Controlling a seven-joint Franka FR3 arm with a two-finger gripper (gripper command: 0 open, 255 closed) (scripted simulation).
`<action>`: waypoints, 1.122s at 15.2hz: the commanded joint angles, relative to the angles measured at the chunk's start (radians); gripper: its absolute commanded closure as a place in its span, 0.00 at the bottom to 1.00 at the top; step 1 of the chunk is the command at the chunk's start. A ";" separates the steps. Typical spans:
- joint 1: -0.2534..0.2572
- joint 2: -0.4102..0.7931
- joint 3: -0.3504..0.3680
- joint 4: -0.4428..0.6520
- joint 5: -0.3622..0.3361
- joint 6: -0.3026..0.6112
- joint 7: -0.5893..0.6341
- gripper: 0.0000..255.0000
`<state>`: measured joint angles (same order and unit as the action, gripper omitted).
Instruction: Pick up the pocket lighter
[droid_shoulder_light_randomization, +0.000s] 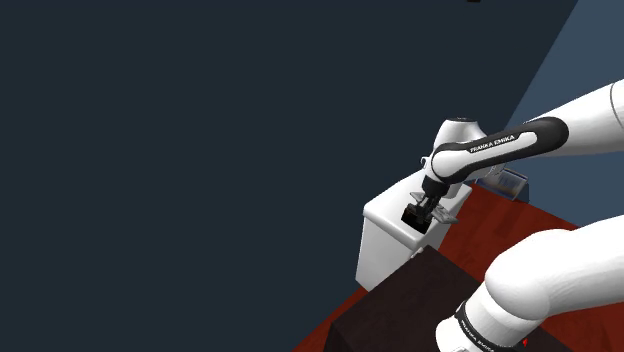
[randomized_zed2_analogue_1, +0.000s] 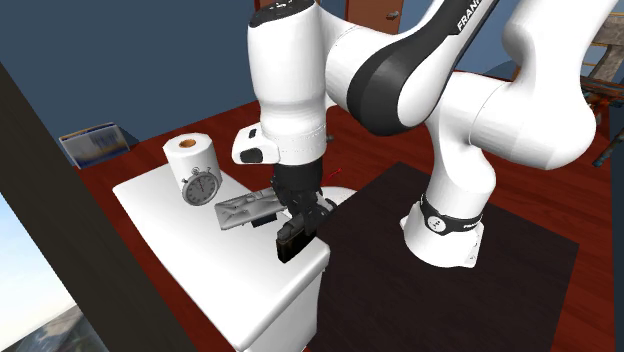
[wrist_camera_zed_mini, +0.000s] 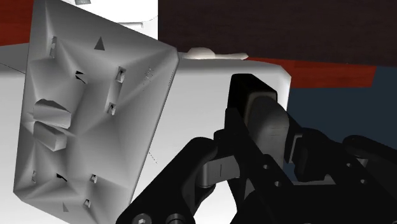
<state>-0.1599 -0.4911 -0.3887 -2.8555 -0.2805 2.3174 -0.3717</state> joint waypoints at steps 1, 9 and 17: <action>0.000 0.001 0.000 -0.001 0.000 0.001 0.000 1.00; 0.000 -0.024 0.006 0.014 0.004 -0.038 0.000 1.00; -0.001 -0.115 0.034 0.071 0.019 -0.185 -0.001 1.00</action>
<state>-0.1620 -0.5951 -0.3587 -2.7937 -0.2647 2.1525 -0.3725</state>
